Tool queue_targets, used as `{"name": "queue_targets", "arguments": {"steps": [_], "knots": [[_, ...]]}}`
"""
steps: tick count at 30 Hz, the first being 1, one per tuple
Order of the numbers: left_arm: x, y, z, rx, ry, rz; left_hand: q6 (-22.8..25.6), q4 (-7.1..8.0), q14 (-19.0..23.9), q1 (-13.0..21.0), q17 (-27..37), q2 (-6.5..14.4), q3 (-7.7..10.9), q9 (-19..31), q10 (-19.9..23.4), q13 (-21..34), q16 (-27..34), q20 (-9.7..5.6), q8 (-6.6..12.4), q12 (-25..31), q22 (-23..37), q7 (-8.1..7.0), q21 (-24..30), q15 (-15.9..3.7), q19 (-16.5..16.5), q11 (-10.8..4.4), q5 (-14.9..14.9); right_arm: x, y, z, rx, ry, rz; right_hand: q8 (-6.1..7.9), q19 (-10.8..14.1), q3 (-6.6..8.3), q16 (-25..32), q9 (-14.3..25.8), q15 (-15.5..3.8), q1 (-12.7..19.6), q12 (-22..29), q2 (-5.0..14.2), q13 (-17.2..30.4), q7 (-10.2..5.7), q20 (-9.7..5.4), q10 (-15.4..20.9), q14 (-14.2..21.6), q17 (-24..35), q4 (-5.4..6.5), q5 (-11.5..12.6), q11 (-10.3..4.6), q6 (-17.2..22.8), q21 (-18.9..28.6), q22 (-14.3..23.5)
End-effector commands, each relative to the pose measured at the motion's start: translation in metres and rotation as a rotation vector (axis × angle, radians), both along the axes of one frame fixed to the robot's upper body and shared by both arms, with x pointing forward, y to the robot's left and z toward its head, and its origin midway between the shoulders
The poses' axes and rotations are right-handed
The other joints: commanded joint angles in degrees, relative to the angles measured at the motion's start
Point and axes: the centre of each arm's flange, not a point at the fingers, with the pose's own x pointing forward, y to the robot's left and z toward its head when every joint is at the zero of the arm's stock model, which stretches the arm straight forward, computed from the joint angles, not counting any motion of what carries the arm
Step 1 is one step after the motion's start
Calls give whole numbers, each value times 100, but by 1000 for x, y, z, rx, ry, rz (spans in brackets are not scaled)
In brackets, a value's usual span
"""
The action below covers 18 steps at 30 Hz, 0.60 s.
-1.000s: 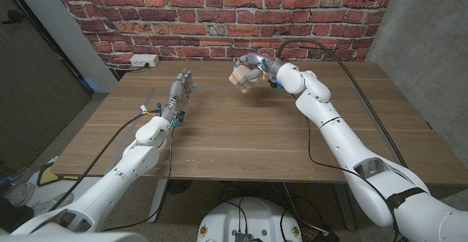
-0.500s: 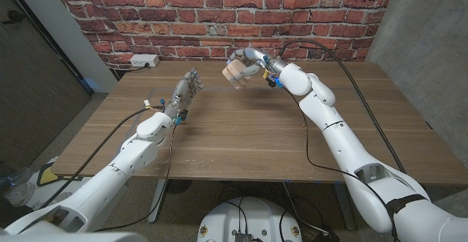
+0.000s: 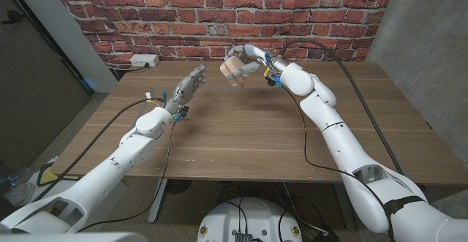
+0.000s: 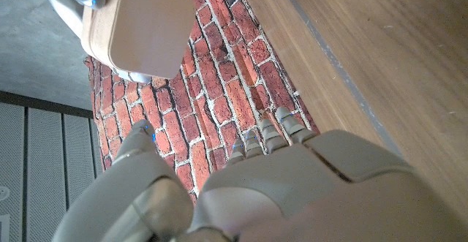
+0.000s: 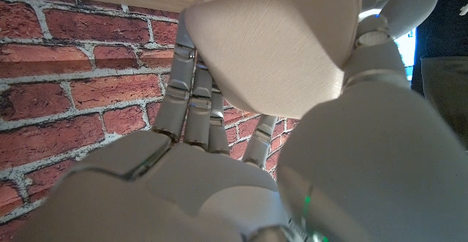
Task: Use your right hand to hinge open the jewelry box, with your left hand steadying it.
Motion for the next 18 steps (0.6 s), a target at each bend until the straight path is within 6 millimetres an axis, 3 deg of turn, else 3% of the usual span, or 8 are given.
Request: {"name": "queue_targets", "arguments": {"steps": [1, 9, 11, 18], "knots": [[-2, -5, 17, 149, -127, -4, -2, -150, -93, 268, 37, -132, 12, 36, -29, 38, -50, 19, 6, -15, 17, 72, -54, -27, -111, -47, -9, 3, -3, -1, 30, 40, 48, 332, 824, 580, 31, 6, -2586, 1403, -2, 1468, 39, 1110, -1681, 2006, 1926, 43, 137, 53, -1899, 1410, 51, -1], [-5, -13, 28, 221, -189, -41, -158, -437, -315, 761, 64, -395, -27, 59, -276, 62, -69, 190, -44, -88, 31, 73, -174, -2, -242, -21, 34, 4, -6, 0, 70, 71, 95, 325, 811, 613, 35, -13, -2587, 1395, -18, 1453, 59, 1120, -1679, 2041, 1948, 73, 131, 99, -1914, 1421, 112, -21], [-6, -15, 30, 243, -198, -56, -240, -470, -336, 863, 77, -431, -31, 66, -337, 70, -56, 251, -69, -96, 37, 25, -200, -6, -278, -24, 45, 6, -7, 0, 84, 83, 107, 324, 802, 622, 36, -19, -2586, 1391, -22, 1442, 66, 1119, -1678, 2052, 1955, 82, 129, 113, -1916, 1426, 129, -29], [-8, -21, 36, 290, -211, -72, -297, -508, -412, 1106, 116, -464, -21, 87, -461, 100, -34, 319, -64, -93, 49, 11, -254, 117, -346, 171, 66, 8, -8, 0, 107, 97, 136, 322, 794, 644, 39, -29, -2585, 1383, -35, 1432, 79, 1132, -1678, 2069, 1974, 102, 127, 140, -1919, 1440, 167, -44]]}}
